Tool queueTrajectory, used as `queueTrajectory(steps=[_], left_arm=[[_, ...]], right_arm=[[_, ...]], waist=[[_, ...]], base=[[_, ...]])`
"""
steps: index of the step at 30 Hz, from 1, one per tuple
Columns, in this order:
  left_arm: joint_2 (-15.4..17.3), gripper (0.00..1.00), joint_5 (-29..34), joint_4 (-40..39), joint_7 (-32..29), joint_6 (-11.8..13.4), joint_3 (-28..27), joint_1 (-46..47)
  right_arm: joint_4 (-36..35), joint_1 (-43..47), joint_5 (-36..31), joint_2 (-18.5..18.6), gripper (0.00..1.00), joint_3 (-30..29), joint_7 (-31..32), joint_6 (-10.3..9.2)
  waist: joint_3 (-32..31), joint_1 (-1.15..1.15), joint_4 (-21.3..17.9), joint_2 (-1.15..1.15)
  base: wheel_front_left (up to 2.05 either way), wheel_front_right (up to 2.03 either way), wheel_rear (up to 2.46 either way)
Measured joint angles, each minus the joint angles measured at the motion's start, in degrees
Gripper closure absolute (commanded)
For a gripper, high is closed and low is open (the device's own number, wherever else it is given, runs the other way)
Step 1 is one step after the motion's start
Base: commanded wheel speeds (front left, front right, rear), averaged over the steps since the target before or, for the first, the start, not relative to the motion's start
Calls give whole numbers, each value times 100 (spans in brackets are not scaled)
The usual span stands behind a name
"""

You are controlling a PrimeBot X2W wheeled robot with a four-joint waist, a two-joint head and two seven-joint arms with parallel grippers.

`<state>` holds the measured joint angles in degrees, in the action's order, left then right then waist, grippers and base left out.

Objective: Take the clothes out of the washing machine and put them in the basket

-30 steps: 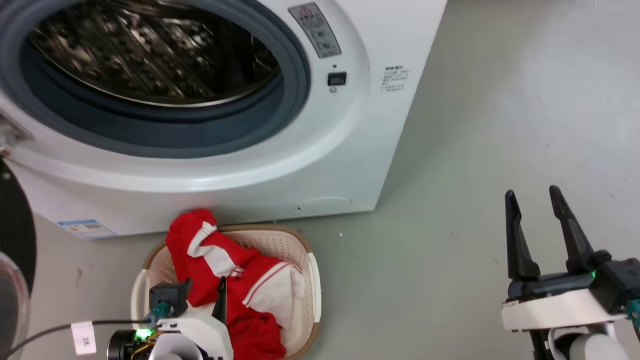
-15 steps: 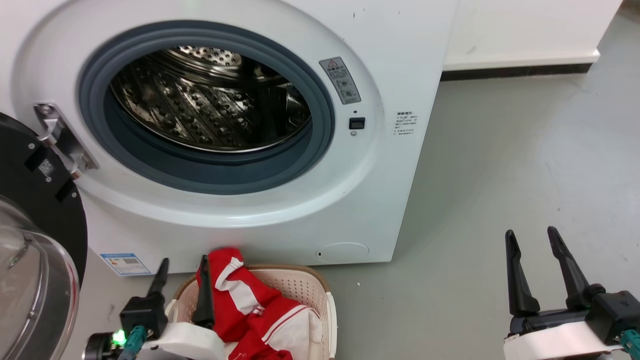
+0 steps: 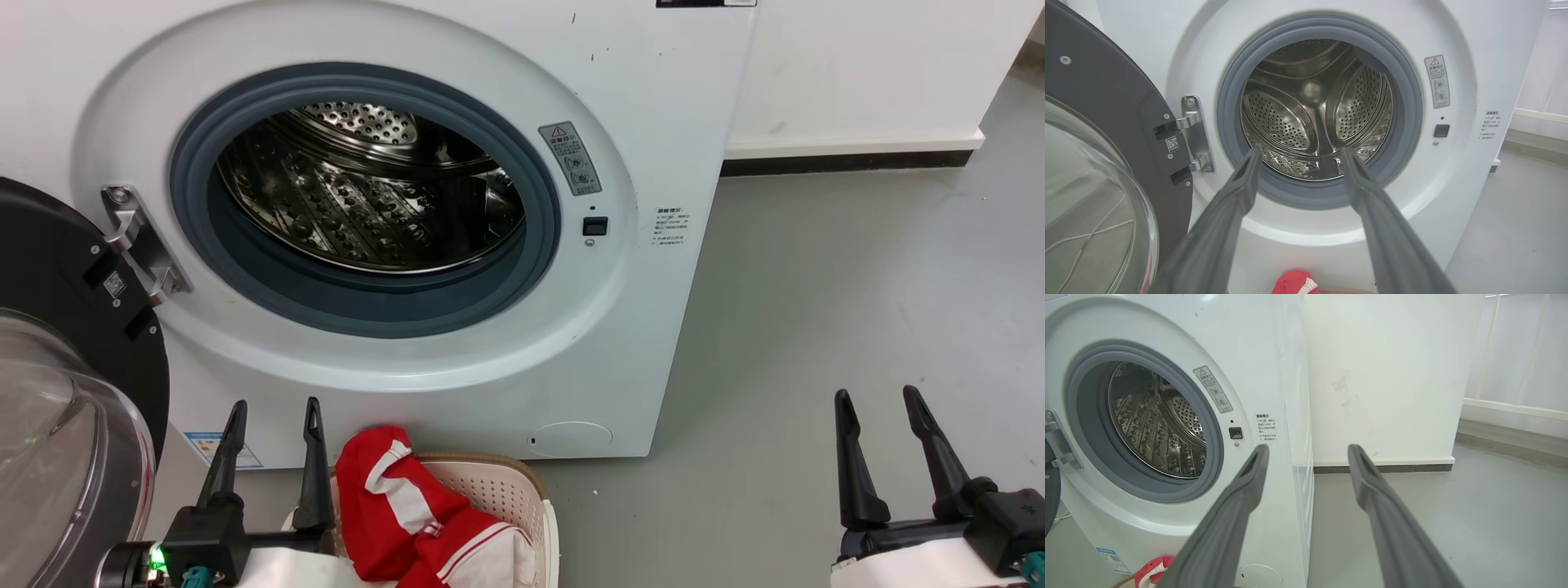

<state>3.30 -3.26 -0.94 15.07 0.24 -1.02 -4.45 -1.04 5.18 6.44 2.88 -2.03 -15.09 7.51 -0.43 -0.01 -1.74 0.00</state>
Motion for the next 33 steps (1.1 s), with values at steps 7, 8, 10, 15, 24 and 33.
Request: queueTrajectory(steps=[7, 8, 10, 15, 24, 33], left_arm=[[-30, 0, -57, -140, 0, -21, -38, -109], [-30, 0, -86, -119, 0, -20, -53, -109], [-33, 0, -141, -57, 0, -19, -73, -121], [-35, 0, -188, 96, 0, -14, -77, -123], [-37, 0, -196, 114, 0, 1, -68, -122], [-37, 0, -149, 99, 0, 11, -70, -122]], right_arm=[[-2, 63, 22, 0, 0, -19, 0, 0], [-12, 69, 22, 0, 0, -20, 0, 0], [-56, 77, 24, 1, 0, -21, 0, 0], [-94, 83, 40, 0, 0, -2, 0, 0], [-78, 97, 16, 0, 0, -2, 0, 0], [-70, 96, 12, 0, 0, 16, 0, 0]], waist=[[-67, 0, 5, 0], [-76, 0, 5, 0], [-90, 1, 6, 0], [-111, 1, -17, 0], [-117, 1, -31, 0], [-97, 1, -54, 0]], base=[[0, 0, 0], [0, 0, 0], [0, 0, 0], [0, 0, 0], [0, 0, 0], [0, 0, 0]])
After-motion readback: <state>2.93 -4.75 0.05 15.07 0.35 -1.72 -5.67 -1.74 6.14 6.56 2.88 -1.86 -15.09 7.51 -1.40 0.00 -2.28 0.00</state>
